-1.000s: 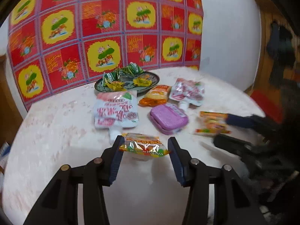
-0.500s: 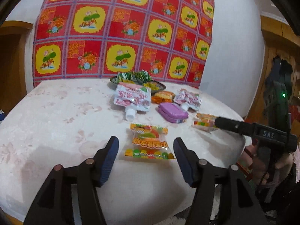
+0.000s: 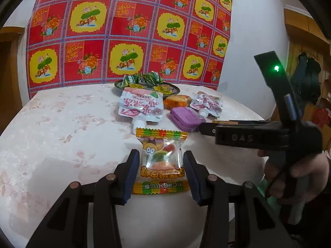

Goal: Organize snacks
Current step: 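Close the right tool on the gummy bag and lift it, then carry the gummy bag with the right tool over the plate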

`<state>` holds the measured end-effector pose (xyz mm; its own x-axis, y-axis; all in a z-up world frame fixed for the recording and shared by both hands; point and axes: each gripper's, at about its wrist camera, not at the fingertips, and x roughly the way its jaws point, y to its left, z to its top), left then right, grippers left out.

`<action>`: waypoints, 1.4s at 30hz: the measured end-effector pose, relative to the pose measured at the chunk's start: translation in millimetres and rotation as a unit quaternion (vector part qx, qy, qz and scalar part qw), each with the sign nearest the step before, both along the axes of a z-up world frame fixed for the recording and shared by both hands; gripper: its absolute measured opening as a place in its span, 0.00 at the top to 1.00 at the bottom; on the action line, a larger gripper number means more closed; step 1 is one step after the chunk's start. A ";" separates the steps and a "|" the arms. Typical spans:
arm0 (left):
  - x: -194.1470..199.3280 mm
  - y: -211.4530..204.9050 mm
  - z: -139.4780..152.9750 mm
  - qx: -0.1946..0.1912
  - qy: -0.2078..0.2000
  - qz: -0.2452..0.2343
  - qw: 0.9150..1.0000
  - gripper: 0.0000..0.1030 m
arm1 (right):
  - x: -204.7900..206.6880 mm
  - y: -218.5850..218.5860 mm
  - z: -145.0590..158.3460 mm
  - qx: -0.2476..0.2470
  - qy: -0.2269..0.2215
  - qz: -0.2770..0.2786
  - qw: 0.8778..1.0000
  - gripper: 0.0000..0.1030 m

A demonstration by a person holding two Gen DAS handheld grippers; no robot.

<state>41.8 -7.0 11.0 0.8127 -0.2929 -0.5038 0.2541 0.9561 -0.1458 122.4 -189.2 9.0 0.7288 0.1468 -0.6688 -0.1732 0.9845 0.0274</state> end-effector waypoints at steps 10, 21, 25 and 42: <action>0.5 3.3 0.0 -0.005 -0.004 0.007 1.000 0.55 | -11.4 -33.3 -0.9 0.060 -0.027 0.146 0.987 0.62; 3.3 -6.2 -0.5 0.006 -0.005 0.007 1.000 0.55 | -35.0 -22.9 -5.3 -0.005 -0.056 0.222 0.973 0.32; 3.3 -6.3 -1.3 0.007 -0.008 0.009 1.000 0.55 | -44.6 -33.3 -6.9 0.028 -0.049 0.213 0.975 0.32; 24.6 6.7 92.5 0.059 -0.043 0.020 0.997 0.63 | -23.3 -38.5 53.9 0.070 -0.117 0.210 0.968 0.65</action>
